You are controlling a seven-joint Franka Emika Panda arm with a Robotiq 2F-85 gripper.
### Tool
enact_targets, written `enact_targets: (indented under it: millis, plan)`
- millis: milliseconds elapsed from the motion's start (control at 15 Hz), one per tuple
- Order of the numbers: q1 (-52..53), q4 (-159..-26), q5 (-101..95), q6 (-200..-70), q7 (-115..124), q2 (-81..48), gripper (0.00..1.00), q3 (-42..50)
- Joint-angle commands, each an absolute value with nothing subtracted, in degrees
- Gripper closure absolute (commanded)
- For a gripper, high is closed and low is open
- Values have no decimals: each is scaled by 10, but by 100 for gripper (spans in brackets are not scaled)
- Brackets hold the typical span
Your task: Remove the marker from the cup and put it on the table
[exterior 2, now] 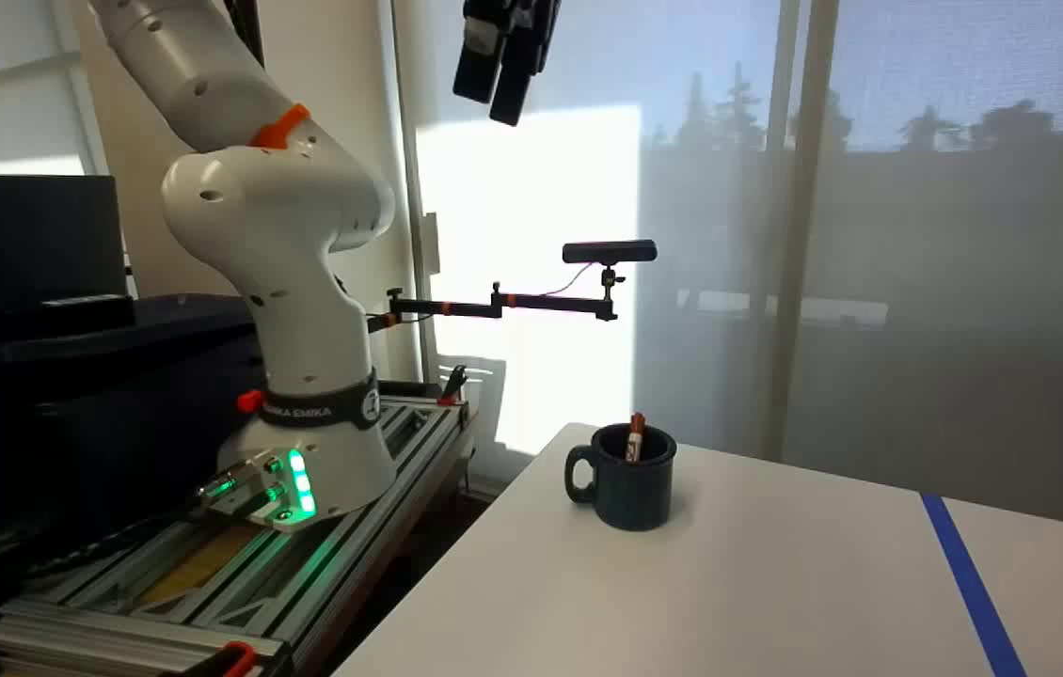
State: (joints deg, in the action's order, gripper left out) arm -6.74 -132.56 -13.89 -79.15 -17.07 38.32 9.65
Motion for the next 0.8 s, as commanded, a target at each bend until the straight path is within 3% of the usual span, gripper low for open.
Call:
enact_targets:
  millis: [0, 733]
  plan:
    - [-56, -1324, -142, -789, -165, 384, 0, 104]
    - [-33, -1313, -198, -840, -225, 346, 0, 106]
